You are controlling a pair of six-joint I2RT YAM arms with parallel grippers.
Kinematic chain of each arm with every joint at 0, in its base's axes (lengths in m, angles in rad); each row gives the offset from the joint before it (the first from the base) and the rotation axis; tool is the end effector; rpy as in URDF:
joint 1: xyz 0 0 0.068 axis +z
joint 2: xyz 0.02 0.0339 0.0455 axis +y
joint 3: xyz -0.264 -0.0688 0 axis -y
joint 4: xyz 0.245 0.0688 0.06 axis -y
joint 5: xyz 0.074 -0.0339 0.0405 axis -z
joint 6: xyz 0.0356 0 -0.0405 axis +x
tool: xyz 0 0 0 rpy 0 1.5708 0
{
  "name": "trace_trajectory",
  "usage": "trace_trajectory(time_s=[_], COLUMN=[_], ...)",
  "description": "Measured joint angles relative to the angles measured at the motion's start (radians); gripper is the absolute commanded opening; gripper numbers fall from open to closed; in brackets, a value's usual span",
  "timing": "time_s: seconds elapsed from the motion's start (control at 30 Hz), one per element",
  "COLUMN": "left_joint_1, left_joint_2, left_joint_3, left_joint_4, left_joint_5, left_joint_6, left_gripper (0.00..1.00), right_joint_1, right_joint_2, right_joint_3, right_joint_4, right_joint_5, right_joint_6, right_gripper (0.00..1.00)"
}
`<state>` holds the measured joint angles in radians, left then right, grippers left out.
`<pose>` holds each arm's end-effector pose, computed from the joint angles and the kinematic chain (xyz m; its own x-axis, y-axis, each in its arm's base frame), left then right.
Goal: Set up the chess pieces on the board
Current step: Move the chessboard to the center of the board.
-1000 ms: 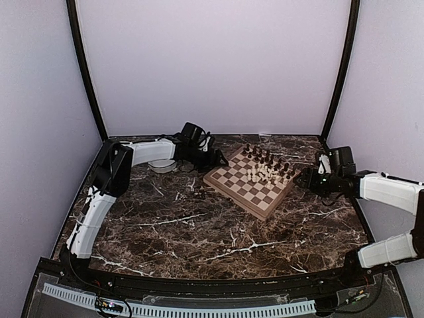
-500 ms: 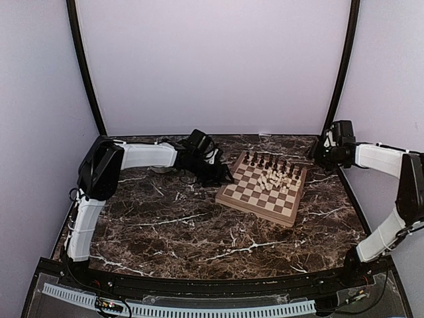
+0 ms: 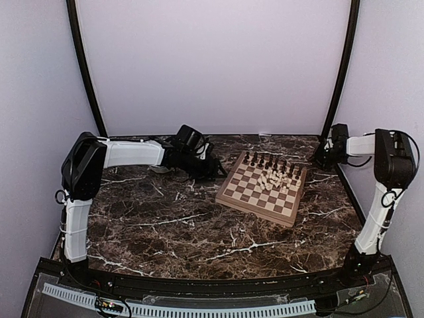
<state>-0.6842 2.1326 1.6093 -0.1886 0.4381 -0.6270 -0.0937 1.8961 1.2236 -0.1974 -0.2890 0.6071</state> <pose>0.3650 -0.3172 0.1971 -0.8918 0.0418 -0.4505 0.3680 0.6461 -0.6686 0.4023 -0.0276 0.1753 -0.6782 0.6130 -0.4054 0.3575 0.7571 0.5468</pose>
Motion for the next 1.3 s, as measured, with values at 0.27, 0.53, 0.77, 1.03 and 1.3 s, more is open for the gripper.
trace_trajectory(time_s=[0.27,0.53,0.77,1.03,1.3], left_joint_1=[0.001,0.006,0.007,0.007,0.007], left_joint_2=[0.0,0.0,0.0,-0.019,-0.065], left_joint_3=[-0.055,-0.09,-0.134,-0.195,-0.259], left_joint_4=[-0.001,0.003,0.008,0.01,0.014], left_joint_5=[0.035,0.052,0.094,0.106,0.106], left_joint_6=[0.014,0.023,0.046,0.089,0.101], left_gripper=[0.61,0.65,0.7,0.7,0.72], right_joint_1=[0.0,0.0,0.0,0.008,0.023], right_joint_2=[0.129,0.222,0.247,0.27,0.274], right_joint_3=[0.125,0.178,0.178,0.169,0.139], right_joint_4=[0.021,0.04,0.05,0.093,0.155], right_joint_5=[-0.08,-0.122,-0.176,-0.25,-0.293], right_joint_6=[0.02,0.031,0.048,0.079,0.091], right_gripper=[0.22,0.21,0.2,0.19,0.18])
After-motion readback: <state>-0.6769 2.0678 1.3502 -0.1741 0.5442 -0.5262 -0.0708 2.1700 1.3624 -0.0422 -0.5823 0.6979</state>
